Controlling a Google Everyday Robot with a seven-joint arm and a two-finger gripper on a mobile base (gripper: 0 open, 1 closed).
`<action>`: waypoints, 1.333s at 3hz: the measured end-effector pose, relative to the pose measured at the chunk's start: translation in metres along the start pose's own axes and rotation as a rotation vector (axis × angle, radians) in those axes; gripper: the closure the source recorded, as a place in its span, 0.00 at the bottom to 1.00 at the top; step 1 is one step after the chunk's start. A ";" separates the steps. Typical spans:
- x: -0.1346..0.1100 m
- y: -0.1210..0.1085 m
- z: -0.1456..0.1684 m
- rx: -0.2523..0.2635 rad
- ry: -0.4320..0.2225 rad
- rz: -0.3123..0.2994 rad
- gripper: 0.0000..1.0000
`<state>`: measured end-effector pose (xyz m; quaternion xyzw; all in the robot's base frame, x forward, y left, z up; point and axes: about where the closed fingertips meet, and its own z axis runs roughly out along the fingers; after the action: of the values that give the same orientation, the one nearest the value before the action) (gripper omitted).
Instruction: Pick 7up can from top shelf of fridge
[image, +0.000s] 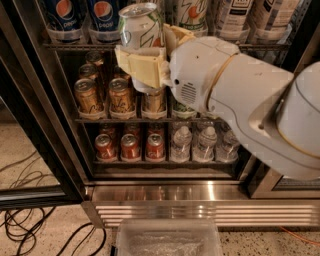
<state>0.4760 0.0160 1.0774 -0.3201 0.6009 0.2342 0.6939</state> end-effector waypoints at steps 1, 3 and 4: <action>0.001 0.001 0.003 -0.040 0.006 0.005 1.00; 0.005 0.003 0.003 -0.047 0.006 -0.002 1.00; 0.010 -0.001 0.005 -0.089 0.018 0.016 1.00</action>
Offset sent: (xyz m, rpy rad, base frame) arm 0.0476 -0.1492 -0.0515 -0.1759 0.2045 0.3505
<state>0.4815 0.0183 1.0679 -0.3479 0.5987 0.2632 0.6717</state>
